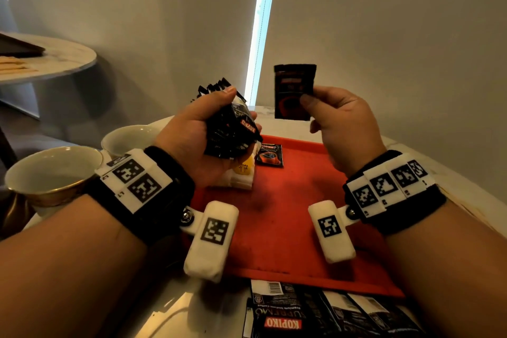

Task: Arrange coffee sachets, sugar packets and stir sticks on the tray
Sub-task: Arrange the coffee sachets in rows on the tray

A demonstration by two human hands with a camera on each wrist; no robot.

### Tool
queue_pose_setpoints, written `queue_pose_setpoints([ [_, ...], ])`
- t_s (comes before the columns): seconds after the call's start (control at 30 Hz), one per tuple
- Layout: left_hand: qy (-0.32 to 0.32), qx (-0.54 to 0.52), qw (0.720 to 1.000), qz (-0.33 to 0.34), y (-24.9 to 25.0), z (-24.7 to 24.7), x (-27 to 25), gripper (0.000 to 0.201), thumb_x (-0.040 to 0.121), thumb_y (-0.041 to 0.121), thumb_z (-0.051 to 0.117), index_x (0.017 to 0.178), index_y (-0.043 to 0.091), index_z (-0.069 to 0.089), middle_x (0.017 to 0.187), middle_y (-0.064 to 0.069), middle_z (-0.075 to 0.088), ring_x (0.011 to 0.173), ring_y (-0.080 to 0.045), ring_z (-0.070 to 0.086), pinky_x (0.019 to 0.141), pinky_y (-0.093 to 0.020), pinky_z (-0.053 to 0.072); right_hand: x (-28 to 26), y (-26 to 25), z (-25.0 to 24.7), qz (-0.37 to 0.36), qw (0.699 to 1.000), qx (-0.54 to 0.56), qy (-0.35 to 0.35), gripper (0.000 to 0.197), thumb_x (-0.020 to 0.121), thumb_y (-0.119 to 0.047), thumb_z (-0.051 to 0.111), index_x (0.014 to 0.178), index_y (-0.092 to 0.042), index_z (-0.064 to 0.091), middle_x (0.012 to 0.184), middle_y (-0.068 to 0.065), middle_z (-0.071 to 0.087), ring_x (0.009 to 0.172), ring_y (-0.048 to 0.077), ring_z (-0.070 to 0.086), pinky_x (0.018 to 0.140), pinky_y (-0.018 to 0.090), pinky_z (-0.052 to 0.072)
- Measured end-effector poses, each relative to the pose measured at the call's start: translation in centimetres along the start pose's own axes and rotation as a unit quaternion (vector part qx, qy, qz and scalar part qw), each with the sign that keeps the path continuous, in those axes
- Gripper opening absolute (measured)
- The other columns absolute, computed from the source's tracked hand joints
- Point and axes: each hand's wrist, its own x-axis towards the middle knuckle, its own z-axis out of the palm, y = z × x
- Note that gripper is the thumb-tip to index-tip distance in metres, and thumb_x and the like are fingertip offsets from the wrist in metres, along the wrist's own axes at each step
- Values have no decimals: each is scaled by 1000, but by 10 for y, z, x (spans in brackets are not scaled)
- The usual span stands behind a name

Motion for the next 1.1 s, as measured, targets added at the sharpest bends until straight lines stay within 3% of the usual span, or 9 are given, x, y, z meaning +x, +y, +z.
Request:
queue_pose_setpoints([
  [0.1,6,4,1000,8,2,0,0,77,76,39,67,143,3,51,112,-11,64,82,-20,70,66,-29,58,10,23,-7,128,991,46,20,12,95,-9,64,99,-17,73,94,7,78,78,18,72,50,23,47],
  [0.2,8,5,1000,14,3,-1,1,78,77,40,67,143,2,51,111,-12,63,83,-20,70,66,-29,58,18,50,-14,242,970,21,-1,13,94,0,61,99,-11,69,106,20,74,83,27,70,45,26,48],
  [0.3,5,6,1000,19,3,-1,0,79,77,40,67,144,2,50,111,-12,63,84,-20,69,67,-29,58,21,65,-20,288,958,3,15,18,91,7,61,105,-3,66,104,22,70,74,26,68,40,25,49],
  [0.4,5,8,1000,21,3,-2,1,77,77,40,66,143,2,51,111,-12,63,82,-20,70,67,-29,58,20,70,-25,320,947,-14,0,18,88,8,64,100,-5,66,105,20,69,73,25,68,37,23,46],
  [0.5,13,12,1000,22,2,-2,2,73,80,40,65,142,4,53,111,-12,65,83,-21,70,67,-29,58,19,74,-28,342,939,-30,-22,23,90,8,62,108,-6,66,108,20,69,75,26,69,38,24,47],
  [0.7,21,19,1000,13,0,-1,3,65,81,40,65,135,5,58,107,-11,69,79,-20,72,64,-30,59,20,74,-28,349,931,-86,-60,23,93,4,59,84,-8,75,116,17,68,104,32,67,51,26,53],
  [0.8,18,14,1000,10,-1,0,3,62,85,40,64,135,4,57,102,-9,69,79,-20,71,66,-28,59,20,70,-29,345,928,-118,-79,23,94,2,60,85,-11,77,115,14,67,105,32,66,56,27,53],
  [0.9,10,18,1000,5,-2,1,3,73,78,41,66,140,4,54,105,-9,67,79,-19,71,65,-28,59,20,70,-28,336,929,-137,-76,25,92,3,61,81,-13,76,115,16,67,100,32,67,53,29,51],
  [1.1,9,20,1000,5,-3,0,4,80,73,42,67,141,4,53,106,-9,66,81,-19,71,64,-29,58,16,66,-25,323,936,-124,-65,13,91,3,64,88,-8,72,110,17,69,97,32,71,55,28,54],
])
